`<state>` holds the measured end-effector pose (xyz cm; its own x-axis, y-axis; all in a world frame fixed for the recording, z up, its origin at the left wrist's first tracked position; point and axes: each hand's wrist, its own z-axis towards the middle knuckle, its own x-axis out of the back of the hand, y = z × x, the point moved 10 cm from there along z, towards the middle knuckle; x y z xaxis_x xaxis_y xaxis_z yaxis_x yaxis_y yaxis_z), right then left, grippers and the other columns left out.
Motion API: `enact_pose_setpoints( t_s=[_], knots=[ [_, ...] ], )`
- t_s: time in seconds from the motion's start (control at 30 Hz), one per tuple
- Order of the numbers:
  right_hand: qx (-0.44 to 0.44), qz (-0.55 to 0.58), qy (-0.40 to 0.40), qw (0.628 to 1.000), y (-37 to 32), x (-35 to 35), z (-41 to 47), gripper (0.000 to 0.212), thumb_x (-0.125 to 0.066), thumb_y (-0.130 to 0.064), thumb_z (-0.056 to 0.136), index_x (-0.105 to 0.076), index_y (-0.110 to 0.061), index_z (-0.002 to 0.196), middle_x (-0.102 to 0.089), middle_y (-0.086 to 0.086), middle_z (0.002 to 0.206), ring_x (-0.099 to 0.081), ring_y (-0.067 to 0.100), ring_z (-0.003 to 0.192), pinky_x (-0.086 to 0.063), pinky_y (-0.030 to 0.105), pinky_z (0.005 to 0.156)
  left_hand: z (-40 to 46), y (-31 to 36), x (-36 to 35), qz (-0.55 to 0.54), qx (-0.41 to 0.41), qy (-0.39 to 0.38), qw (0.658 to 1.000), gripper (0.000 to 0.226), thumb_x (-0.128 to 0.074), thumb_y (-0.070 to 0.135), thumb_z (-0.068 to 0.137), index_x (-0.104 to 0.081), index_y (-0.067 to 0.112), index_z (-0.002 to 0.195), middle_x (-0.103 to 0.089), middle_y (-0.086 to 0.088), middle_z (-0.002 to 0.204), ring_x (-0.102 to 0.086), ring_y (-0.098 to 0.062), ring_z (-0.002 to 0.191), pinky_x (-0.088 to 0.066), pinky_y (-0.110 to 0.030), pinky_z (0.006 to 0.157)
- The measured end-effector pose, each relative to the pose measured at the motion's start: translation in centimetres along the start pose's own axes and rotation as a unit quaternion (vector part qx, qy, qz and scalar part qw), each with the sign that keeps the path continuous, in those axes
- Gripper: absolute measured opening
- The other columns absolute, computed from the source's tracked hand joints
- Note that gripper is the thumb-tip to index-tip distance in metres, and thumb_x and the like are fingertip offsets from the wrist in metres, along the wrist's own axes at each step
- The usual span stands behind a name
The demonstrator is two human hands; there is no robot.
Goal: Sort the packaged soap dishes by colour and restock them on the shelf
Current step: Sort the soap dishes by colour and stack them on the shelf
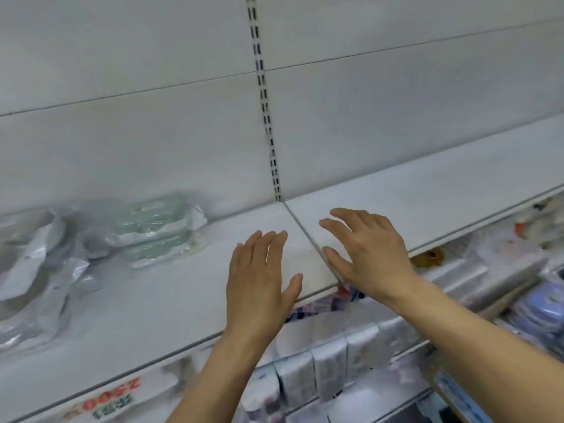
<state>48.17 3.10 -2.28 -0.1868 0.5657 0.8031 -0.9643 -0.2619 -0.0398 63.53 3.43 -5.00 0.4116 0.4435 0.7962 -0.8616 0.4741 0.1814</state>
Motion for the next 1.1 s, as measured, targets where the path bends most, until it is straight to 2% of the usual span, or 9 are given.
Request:
enact_pose_setpoints(
  t_s=[0.13, 0.27, 0.4, 0.5, 0.63, 0.73, 0.83, 0.97, 1.1],
  knots=[
    [-0.043, -0.017, -0.001, 0.999, 10.5, 3.5, -8.0, 0.034, -0.051, -0.035, 0.084, -0.069, -0.019, 0.108, -0.067, 0.003, 0.111, -0.064, 0.026, 0.094, -0.048, 0.039, 0.075, 0.0, 12.8, -4.0, -0.093, -0.076, -0.007, 0.993, 0.048, -0.066, 0.032, 0.086, -0.056, 0.017, 0.130, -0.061, 0.001, 0.123, -0.054, -0.021, 0.114, -0.048, -0.036, 0.093],
    [-0.129, -0.005, -0.061, 0.990, 22.5, 4.4, -16.8, 0.027, -0.056, -0.030, 0.084, -0.069, -0.019, 0.106, -0.065, 0.002, 0.099, -0.063, 0.027, 0.088, -0.047, 0.037, 0.068, -2.2, 23.6, -11.1, -0.189, -0.061, -0.106, 0.974, 0.045, -0.051, 0.042, 0.088, -0.054, 0.026, 0.130, -0.060, 0.009, 0.121, -0.051, -0.009, 0.108, -0.046, -0.024, 0.078],
    [-0.252, 0.002, -0.185, 0.950, 32.9, 1.8, -26.4, 0.029, -0.060, -0.031, 0.091, -0.064, -0.023, 0.118, -0.062, 0.002, 0.110, -0.060, 0.027, 0.103, -0.046, 0.036, 0.072, -6.4, 29.9, -22.4, -0.271, 0.039, -0.278, 0.921, 0.052, -0.062, 0.040, 0.090, -0.047, 0.028, 0.138, -0.054, 0.012, 0.131, -0.051, -0.008, 0.118, -0.046, -0.030, 0.094],
    [-0.332, 0.020, -0.314, 0.889, 37.5, -1.9, -34.0, 0.038, -0.051, -0.038, 0.095, -0.054, -0.027, 0.131, -0.054, -0.001, 0.130, -0.051, 0.021, 0.120, -0.046, 0.035, 0.084, -10.4, 31.8, -30.4, -0.294, 0.148, -0.386, 0.862, 0.063, -0.067, 0.040, 0.086, -0.044, 0.020, 0.142, -0.054, 0.006, 0.134, -0.054, -0.016, 0.120, -0.046, -0.035, 0.100],
    [-0.378, 0.033, -0.466, 0.799, 39.8, -7.2, -44.2, 0.041, -0.049, -0.041, 0.095, -0.050, -0.027, 0.134, -0.049, 0.002, 0.134, -0.048, 0.025, 0.124, -0.046, 0.038, 0.093, -16.2, 32.6, -39.2, -0.296, 0.284, -0.486, 0.772, 0.080, -0.066, 0.048, 0.085, -0.031, 0.009, 0.146, -0.045, -0.003, 0.145, -0.046, -0.028, 0.132, -0.040, -0.037, 0.106],
    [-0.381, 0.056, -0.544, 0.745, 39.9, -10.6, -50.1, 0.039, -0.046, -0.029, 0.096, -0.052, -0.024, 0.134, -0.050, 0.005, 0.135, -0.045, 0.026, 0.125, -0.045, 0.039, 0.098, -19.6, 32.5, -44.5, -0.279, 0.357, -0.518, 0.725, 0.091, -0.066, 0.055, 0.084, -0.023, 0.007, 0.148, -0.047, -0.008, 0.145, -0.048, -0.030, 0.130, -0.042, -0.036, 0.104],
    [-0.384, 0.089, -0.609, 0.689, 39.0, -13.0, -54.3, 0.046, -0.044, -0.013, 0.091, -0.052, -0.026, 0.135, -0.050, 0.012, 0.136, -0.047, 0.030, 0.126, -0.044, 0.036, 0.100, -22.7, 31.8, -49.2, -0.272, 0.417, -0.523, 0.692, 0.085, -0.068, 0.051, 0.084, -0.022, 0.008, 0.141, -0.055, -0.021, 0.134, -0.056, -0.042, 0.121, -0.050, -0.053, 0.097],
    [-0.420, 0.105, -0.615, 0.659, 38.6, -14.7, -57.2, 0.043, -0.045, -0.016, 0.088, -0.058, -0.026, 0.127, -0.052, 0.014, 0.130, -0.054, 0.033, 0.119, -0.045, 0.034, 0.092, -25.1, 30.9, -52.7, -0.226, 0.429, -0.534, 0.693, 0.090, -0.063, 0.045, 0.083, -0.012, 0.007, 0.146, -0.063, -0.021, 0.123, -0.064, -0.043, 0.108, -0.055, -0.056, 0.089],
    [-0.458, 0.090, -0.587, 0.661, 39.0, -14.8, -56.4, 0.035, -0.046, -0.017, 0.088, -0.062, -0.013, 0.118, -0.058, 0.014, 0.125, -0.057, 0.032, 0.113, -0.046, 0.030, 0.083, -24.3, 30.4, -51.7, -0.234, 0.436, -0.495, 0.715, 0.060, -0.059, 0.025, 0.091, -0.025, 0.007, 0.137, -0.063, -0.021, 0.112, -0.068, -0.039, 0.092, -0.059, -0.051, 0.079]
  ],
)
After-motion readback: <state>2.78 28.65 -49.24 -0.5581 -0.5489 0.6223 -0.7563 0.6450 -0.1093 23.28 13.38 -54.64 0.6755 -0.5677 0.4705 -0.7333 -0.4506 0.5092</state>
